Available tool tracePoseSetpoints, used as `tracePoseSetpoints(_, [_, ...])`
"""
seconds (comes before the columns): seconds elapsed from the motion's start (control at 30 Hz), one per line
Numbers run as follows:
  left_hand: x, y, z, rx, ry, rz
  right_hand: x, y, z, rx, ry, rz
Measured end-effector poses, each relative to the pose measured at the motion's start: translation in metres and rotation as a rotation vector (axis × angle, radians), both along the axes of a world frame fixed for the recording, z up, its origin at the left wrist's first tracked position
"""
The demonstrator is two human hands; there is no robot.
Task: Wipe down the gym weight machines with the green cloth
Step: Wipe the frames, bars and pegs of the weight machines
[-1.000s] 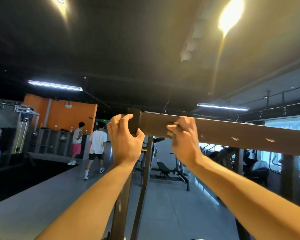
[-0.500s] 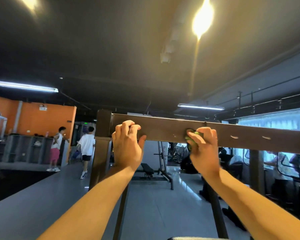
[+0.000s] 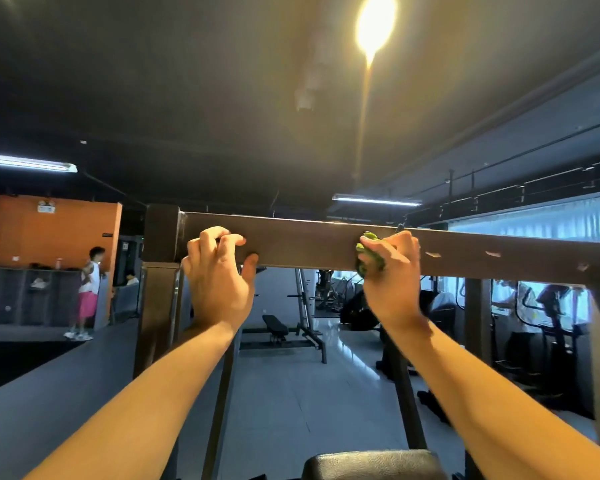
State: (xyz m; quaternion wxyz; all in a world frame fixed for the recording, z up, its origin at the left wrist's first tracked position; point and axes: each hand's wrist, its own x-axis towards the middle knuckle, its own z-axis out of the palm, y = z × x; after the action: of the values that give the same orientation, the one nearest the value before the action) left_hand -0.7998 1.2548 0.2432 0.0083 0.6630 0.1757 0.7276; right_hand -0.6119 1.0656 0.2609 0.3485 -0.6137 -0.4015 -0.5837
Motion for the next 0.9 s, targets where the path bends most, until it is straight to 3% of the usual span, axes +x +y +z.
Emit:
tracePoseSetpoints(0.1, [0.002, -0.002, 0.0, -0.003, 0.006, 0.014, -0.05, 0.046, -0.004, 0.168, 0.021, 0.395])
tracePoseSetpoints(0.13, [0.003, -0.004, 0.0, -0.006, 0.007, 0.02, -0.059, 0.061, -0.003, 0.082, -0.092, 0.344])
tracePoseSetpoints(0.2, [0.007, -0.009, 0.0, -0.01, 0.003, 0.023, -0.091, 0.074, 0.004, -0.103, -0.024, 0.481])
tracePoseSetpoints(0.23, [0.01, -0.013, 0.001, -0.007, 0.0, 0.021, -0.085, 0.071, 0.006, -0.129, -0.017, 0.366])
tracePoseSetpoints(0.33, [0.023, -0.026, 0.005, 0.013, -0.01, -0.006, -0.039, 0.031, -0.002, -0.051, -0.034, 0.39])
tracePoseSetpoints(0.43, [0.038, -0.043, 0.01, 0.023, -0.007, -0.037, 0.017, -0.038, -0.008, -0.019, -0.12, 0.03])
tracePoseSetpoints(0.57, [0.047, -0.053, 0.011, 0.023, 0.001, -0.057, 0.041, -0.062, -0.015, 0.21, 0.177, 0.143])
tracePoseSetpoints(0.67, [0.051, -0.057, 0.01, 0.037, 0.026, -0.057, 0.002, -0.013, -0.003, 0.329, 0.173, 0.324])
tracePoseSetpoints(0.7, [0.052, -0.058, 0.01, 0.041, 0.029, -0.049, -0.013, 0.005, 0.003, 0.266, 0.155, 0.389])
tracePoseSetpoints(0.8, [0.058, -0.062, 0.011, 0.032, 0.024, -0.034, -0.044, 0.028, 0.012, 0.06, 0.003, 0.249])
tracePoseSetpoints(0.9, [0.068, -0.073, 0.013, 0.033, -0.011, -0.051, -0.016, -0.004, 0.013, -0.062, -0.059, 0.146])
